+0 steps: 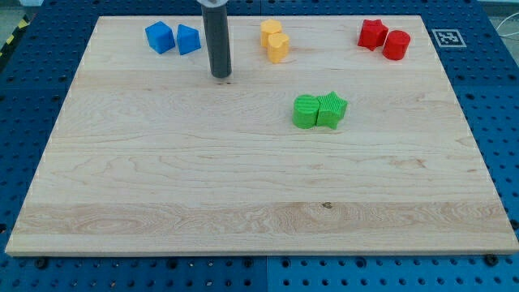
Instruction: Push the blue triangle above the blue cube
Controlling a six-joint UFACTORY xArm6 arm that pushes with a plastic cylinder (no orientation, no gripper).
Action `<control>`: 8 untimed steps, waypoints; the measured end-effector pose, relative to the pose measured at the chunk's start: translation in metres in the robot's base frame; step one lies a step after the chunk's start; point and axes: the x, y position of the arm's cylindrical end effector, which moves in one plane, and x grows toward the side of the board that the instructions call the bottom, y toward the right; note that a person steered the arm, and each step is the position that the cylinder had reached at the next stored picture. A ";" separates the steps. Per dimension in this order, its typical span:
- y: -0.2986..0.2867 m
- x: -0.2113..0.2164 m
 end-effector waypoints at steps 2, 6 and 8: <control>-0.048 -0.054; -0.074 -0.134; -0.098 -0.133</control>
